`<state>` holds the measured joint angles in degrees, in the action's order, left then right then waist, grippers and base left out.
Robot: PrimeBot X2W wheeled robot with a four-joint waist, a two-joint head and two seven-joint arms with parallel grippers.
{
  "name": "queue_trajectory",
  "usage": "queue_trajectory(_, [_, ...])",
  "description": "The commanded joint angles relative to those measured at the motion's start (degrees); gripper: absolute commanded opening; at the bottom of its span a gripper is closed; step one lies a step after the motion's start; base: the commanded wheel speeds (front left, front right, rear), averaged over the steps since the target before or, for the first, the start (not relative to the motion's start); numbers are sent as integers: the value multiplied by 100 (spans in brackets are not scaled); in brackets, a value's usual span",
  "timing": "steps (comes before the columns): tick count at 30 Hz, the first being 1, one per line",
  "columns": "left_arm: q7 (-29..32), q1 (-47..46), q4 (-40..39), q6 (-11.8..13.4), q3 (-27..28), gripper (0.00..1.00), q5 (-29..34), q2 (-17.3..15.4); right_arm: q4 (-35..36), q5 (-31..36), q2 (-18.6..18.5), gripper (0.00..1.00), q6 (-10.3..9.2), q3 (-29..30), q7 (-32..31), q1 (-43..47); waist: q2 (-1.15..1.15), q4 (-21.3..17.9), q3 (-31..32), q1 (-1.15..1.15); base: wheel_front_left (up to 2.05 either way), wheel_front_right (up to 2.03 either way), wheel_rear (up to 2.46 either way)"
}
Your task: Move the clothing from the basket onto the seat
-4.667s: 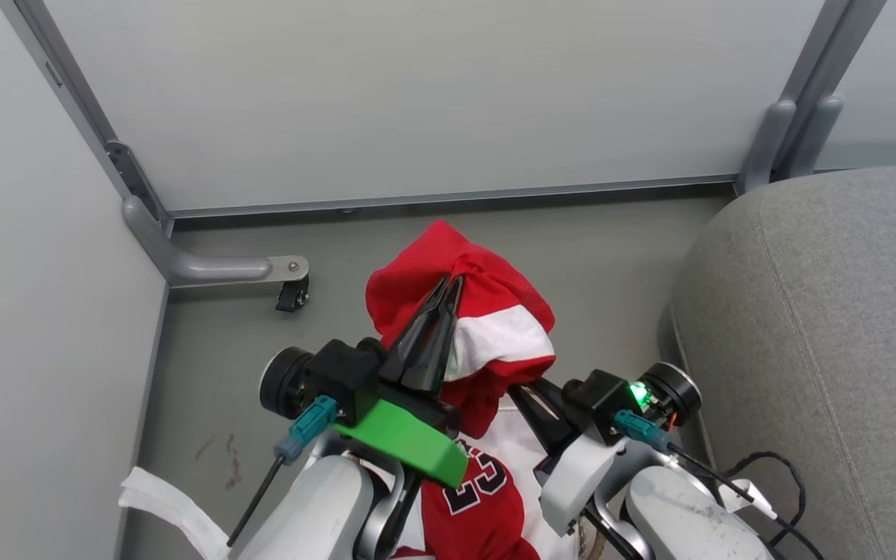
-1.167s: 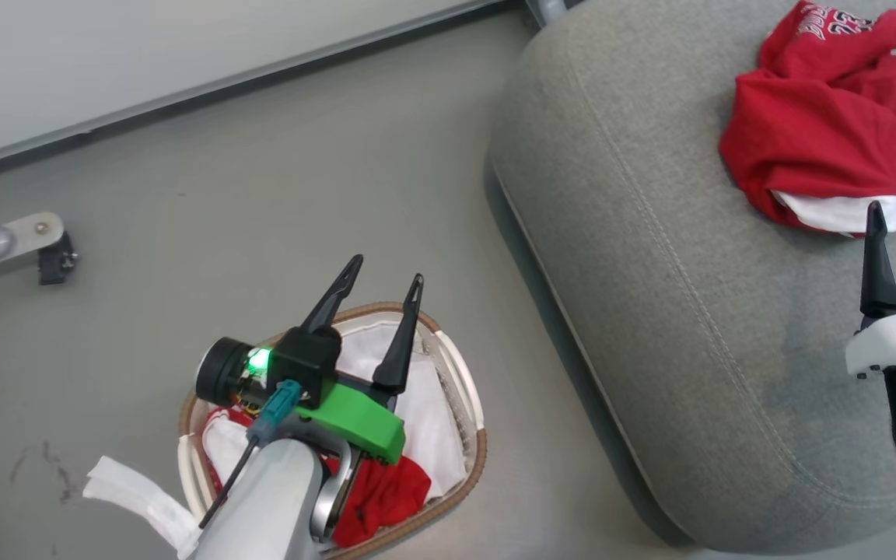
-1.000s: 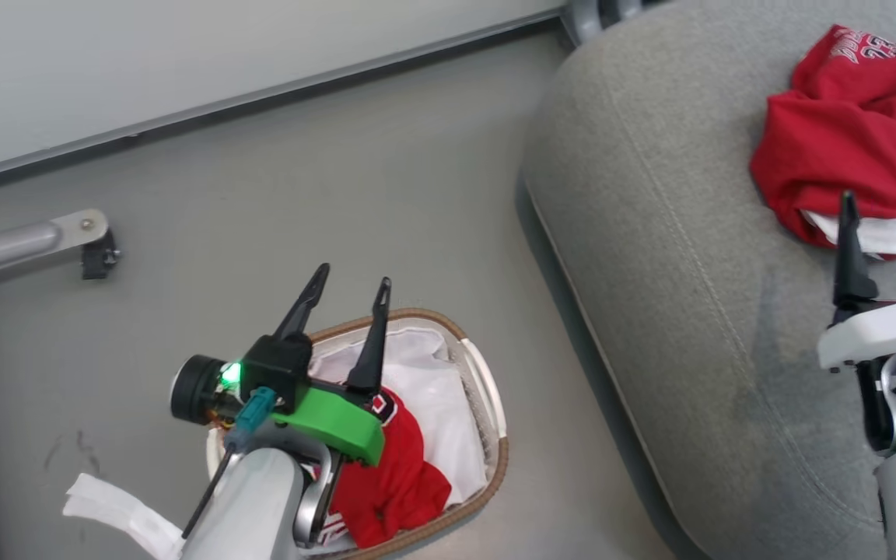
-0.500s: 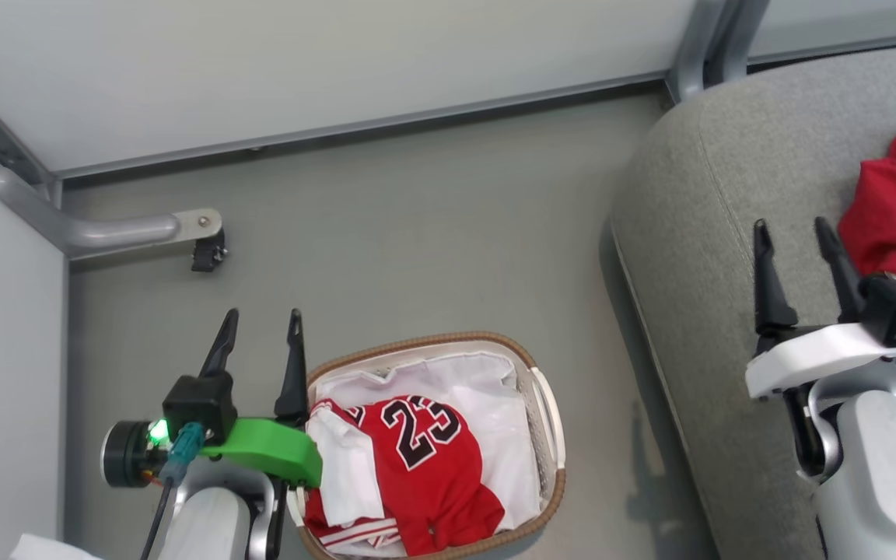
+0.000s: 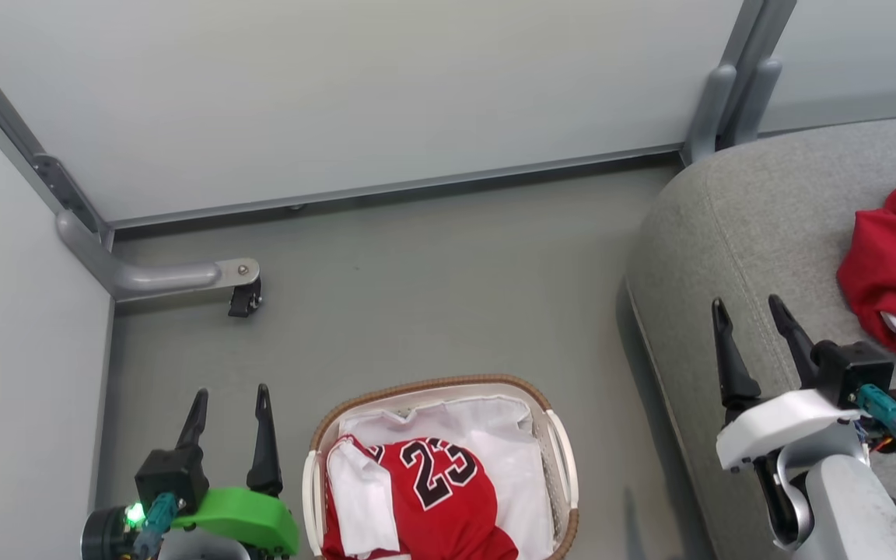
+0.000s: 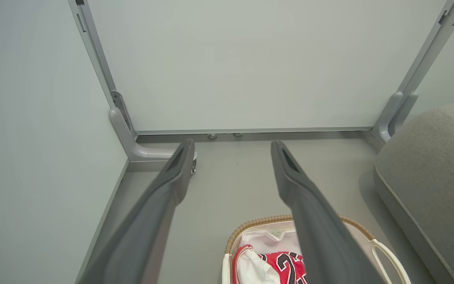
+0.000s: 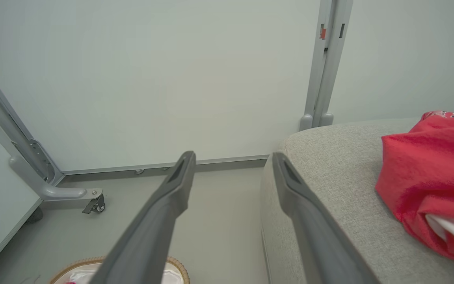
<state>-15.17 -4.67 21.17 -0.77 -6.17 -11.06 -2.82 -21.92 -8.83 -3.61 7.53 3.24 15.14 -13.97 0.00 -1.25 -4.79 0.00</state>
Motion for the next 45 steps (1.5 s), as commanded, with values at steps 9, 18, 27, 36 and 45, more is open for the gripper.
queue_trajectory(9, [3,245,36,-74,-14,100,-126,-16,-2,24,21,100,-8,-58,0,172,0,-85,107,0,0,0,0])
queue_trajectory(18, [2,-445,409,-141,-390,100,-289,-16,272,-87,30,100,-8,-215,0,-391,0,-299,-745,0,0,0,0])
queue_trajectory(27, [3,-1643,1543,-84,-843,100,-80,-20,613,-258,41,100,-8,-602,0,-1223,0,-735,-1922,0,0,0,0])
queue_trajectory(36, [3,-2654,2821,-151,-1167,100,362,-51,831,-395,58,100,-8,-834,0,-1694,0,-1074,-2804,0,0,0,0])
queue_trajectory(45, [22,-3372,4354,-60,-1493,100,683,-76,885,-518,66,100,-8,-989,0,-1869,0,-1241,-3384,0,0,0,0])
